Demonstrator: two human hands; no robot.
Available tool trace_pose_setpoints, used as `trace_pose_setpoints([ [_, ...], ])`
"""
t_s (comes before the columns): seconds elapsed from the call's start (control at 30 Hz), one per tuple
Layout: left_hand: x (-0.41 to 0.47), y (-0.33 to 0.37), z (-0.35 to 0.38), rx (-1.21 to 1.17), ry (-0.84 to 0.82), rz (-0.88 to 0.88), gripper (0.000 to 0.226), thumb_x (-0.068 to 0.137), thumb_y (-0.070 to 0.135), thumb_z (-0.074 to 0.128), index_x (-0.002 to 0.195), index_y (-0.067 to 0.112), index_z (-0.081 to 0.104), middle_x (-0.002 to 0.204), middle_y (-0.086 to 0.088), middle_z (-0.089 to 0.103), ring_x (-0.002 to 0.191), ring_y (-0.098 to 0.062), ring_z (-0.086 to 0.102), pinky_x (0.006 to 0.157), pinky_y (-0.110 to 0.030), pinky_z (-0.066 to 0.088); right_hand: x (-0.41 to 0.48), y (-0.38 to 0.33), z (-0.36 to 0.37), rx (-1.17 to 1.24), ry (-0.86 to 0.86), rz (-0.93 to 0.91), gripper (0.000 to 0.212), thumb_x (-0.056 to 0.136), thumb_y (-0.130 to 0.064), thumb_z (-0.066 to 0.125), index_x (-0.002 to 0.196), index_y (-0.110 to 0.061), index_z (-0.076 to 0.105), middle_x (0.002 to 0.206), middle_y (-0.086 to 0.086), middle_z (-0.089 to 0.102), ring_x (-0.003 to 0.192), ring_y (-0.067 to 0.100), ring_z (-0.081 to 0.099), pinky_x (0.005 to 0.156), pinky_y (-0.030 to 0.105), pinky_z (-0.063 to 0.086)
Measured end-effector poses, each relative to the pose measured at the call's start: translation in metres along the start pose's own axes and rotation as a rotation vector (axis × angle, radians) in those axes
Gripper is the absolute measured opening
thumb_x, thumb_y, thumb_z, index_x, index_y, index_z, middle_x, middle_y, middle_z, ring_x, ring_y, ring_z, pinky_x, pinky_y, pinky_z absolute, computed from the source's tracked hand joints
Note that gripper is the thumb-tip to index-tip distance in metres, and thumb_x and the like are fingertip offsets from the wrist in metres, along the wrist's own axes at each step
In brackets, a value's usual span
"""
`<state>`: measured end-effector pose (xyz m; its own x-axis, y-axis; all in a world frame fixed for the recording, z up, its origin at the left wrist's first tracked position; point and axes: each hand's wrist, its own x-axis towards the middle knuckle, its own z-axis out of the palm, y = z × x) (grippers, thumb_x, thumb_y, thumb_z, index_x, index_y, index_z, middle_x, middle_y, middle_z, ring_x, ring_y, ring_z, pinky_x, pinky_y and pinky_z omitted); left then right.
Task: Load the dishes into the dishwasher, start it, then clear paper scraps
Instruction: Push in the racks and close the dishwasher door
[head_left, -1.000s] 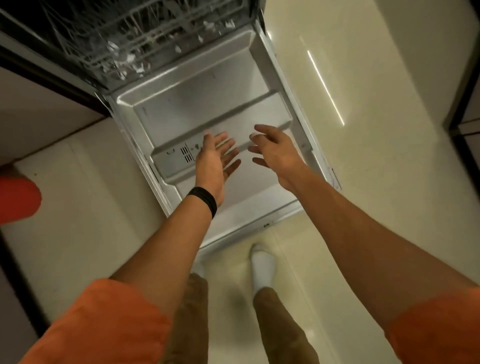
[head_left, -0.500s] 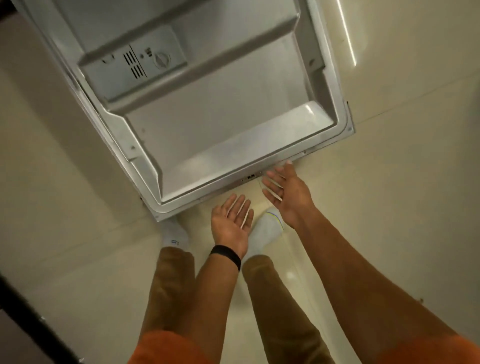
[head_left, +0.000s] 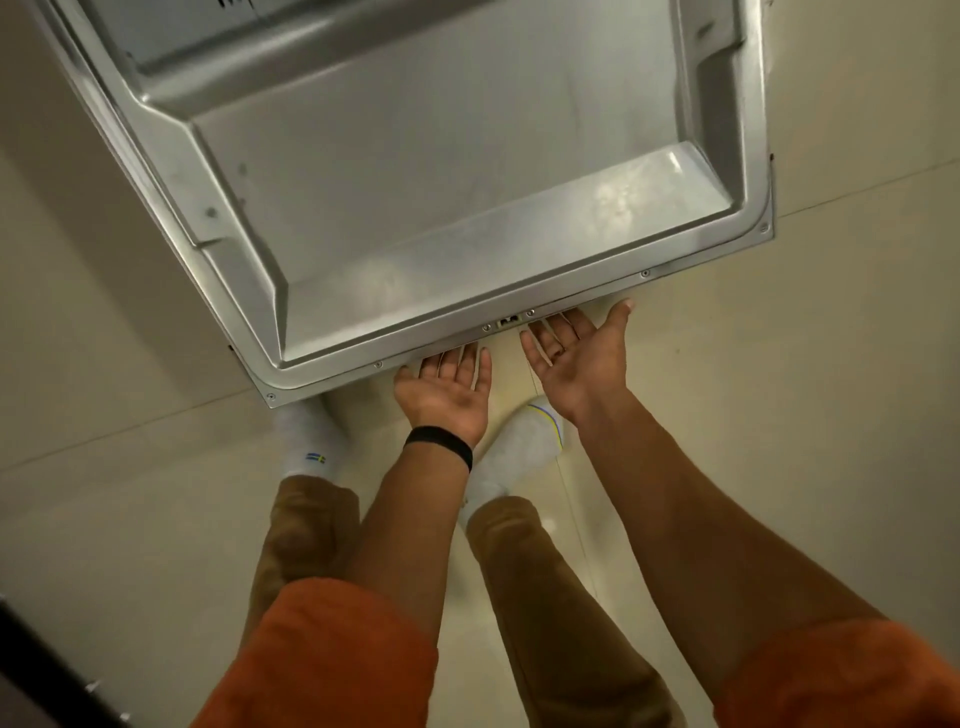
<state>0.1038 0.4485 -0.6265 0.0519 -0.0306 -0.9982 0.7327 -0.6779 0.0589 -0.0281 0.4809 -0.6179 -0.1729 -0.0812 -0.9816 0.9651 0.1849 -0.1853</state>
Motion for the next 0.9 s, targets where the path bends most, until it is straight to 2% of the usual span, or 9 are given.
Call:
trace_pose_setpoints([
  [0.13, -0.002, 0.001, 0.004, -0.04, -0.011, -0.007, 0.058, 0.107, 0.05, 0.025, 0.146, 0.012, 0.046, 0.142, -0.015, 0.056, 0.127, -0.032, 0.056, 0.103, -0.05, 0.048, 0.0, -0.001, 0.004, 0.025, -0.02, -0.002, 0.086, 0.096, -0.078, 0.027, 0.15, -0.015, 0.046, 0.14, 0.009, 0.058, 0.129, 0.026, 0.055, 0.102, 0.043, 0.051],
  [0.3, -0.001, -0.003, 0.007, -0.079, -0.002, -0.006, 0.058, 0.107, 0.048, 0.025, 0.153, 0.015, 0.038, 0.152, -0.014, 0.046, 0.139, -0.033, 0.046, 0.104, -0.051, 0.046, 0.006, -0.002, 0.008, 0.005, -0.038, 0.003, 0.088, 0.093, -0.081, 0.028, 0.149, -0.015, 0.046, 0.141, 0.009, 0.058, 0.13, 0.025, 0.056, 0.101, 0.044, 0.049],
  [0.5, -0.021, -0.002, 0.007, -0.111, 0.001, -0.013, 0.055, 0.107, 0.05, 0.028, 0.142, 0.013, 0.048, 0.14, -0.015, 0.053, 0.123, -0.032, 0.053, 0.103, -0.051, 0.047, -0.012, -0.01, 0.013, 0.007, -0.015, 0.001, 0.092, 0.09, -0.084, 0.03, 0.148, -0.015, 0.046, 0.138, 0.012, 0.058, 0.125, 0.025, 0.058, 0.106, 0.047, 0.049],
  [0.63, -0.076, 0.0, 0.005, -0.097, -0.004, 0.002, 0.053, 0.106, 0.052, 0.031, 0.131, 0.012, 0.054, 0.133, -0.017, 0.057, 0.118, -0.032, 0.059, 0.102, -0.05, 0.049, -0.064, -0.02, 0.013, -0.016, -0.019, 0.009, 0.099, 0.087, -0.087, 0.03, 0.152, -0.014, 0.041, 0.141, 0.014, 0.056, 0.123, 0.027, 0.057, 0.089, 0.042, 0.054],
  [0.77, -0.16, 0.009, 0.006, -0.047, 0.019, 0.002, 0.057, 0.105, 0.055, 0.032, 0.13, 0.01, 0.055, 0.131, -0.019, 0.061, 0.118, -0.034, 0.063, 0.1, -0.048, 0.051, -0.144, -0.04, 0.016, -0.029, -0.029, 0.031, 0.096, 0.089, -0.086, 0.026, 0.146, -0.012, 0.046, 0.131, 0.013, 0.062, 0.12, 0.028, 0.06, 0.094, 0.04, 0.052],
  [0.9, -0.255, 0.026, 0.02, -0.014, 0.005, 0.039, 0.058, 0.105, 0.055, 0.031, 0.129, 0.009, 0.056, 0.128, -0.018, 0.065, 0.114, -0.034, 0.067, 0.098, -0.045, 0.052, -0.238, -0.063, 0.033, -0.042, -0.062, 0.021, 0.092, 0.091, -0.084, 0.027, 0.14, -0.012, 0.053, 0.126, 0.011, 0.068, 0.117, 0.026, 0.066, 0.093, 0.037, 0.052],
])
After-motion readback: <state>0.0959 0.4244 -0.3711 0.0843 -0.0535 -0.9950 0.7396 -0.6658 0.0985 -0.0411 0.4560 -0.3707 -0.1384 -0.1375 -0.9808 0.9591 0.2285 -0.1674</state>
